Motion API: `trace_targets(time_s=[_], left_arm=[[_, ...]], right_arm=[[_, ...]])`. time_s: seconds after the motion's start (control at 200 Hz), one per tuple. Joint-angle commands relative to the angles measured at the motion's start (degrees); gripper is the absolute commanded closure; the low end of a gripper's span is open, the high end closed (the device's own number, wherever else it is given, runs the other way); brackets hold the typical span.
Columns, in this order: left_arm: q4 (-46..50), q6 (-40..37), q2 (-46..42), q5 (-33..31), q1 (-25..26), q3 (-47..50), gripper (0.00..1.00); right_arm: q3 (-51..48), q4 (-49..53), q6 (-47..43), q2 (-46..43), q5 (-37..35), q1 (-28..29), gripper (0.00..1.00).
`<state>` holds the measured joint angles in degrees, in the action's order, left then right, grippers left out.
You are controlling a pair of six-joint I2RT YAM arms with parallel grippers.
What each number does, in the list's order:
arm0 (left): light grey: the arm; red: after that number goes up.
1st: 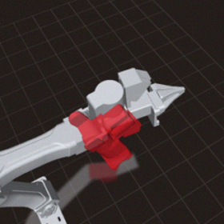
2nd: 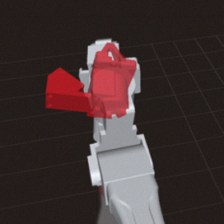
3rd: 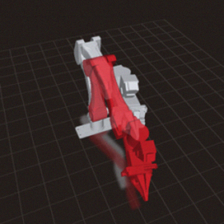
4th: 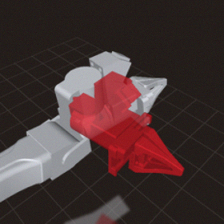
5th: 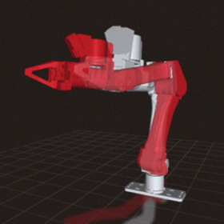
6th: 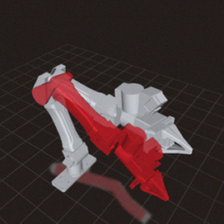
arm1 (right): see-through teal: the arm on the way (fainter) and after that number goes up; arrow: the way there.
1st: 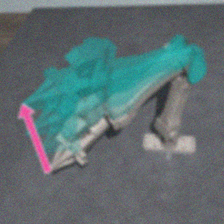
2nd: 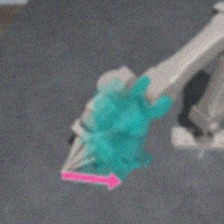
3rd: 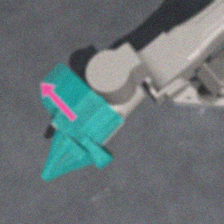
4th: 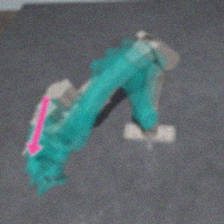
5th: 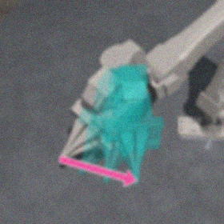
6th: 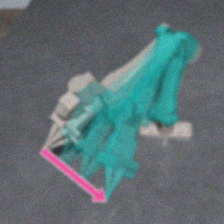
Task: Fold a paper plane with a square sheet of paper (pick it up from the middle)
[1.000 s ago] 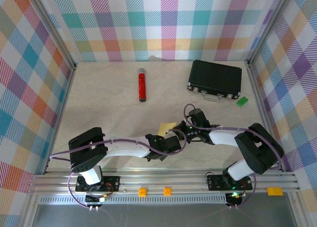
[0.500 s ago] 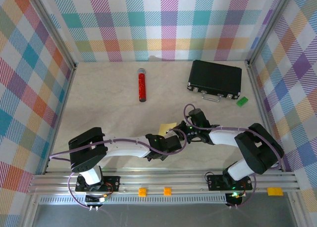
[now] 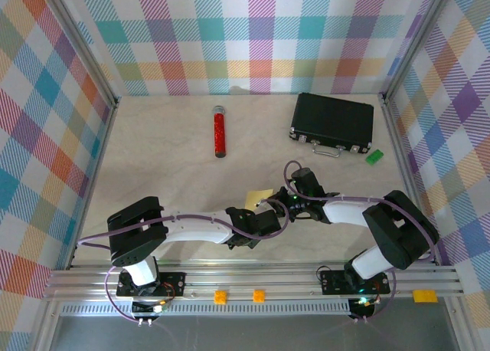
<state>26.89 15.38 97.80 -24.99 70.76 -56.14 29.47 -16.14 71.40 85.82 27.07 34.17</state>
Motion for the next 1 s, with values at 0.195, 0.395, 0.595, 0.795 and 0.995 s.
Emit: trace_targets(time_s=[0.195, 0.395, 0.595, 0.795, 0.995], left_arm=[[0.61, 0.70, 0.45, -0.37, 0.46, 0.33, 0.90], [-0.66, 0.70, -0.22, 0.45, 0.29, 0.92, 1.00], [-5.51, 3.00, -3.60, 7.32, -2.38, 5.11, 1.00], [-16.59, 4.26, -8.60, 19.56, -7.06, 11.78, 1.00], [-21.21, 5.65, -7.97, 27.43, -10.52, 14.64, 1.00]], right_arm=[[1.58, 0.26, 0.09, 1.23, 0.97, 0.37, 0.94], [1.02, 0.57, -0.55, 0.31, 0.57, 0.33, 0.83], [1.53, 12.94, -5.42, -6.26, -5.58, -0.30, 0.58], [1.85, 23.35, -8.46, -12.48, -11.28, -0.85, 0.54], [0.09, 22.34, -7.78, -13.68, -11.09, -0.86, 0.53]])
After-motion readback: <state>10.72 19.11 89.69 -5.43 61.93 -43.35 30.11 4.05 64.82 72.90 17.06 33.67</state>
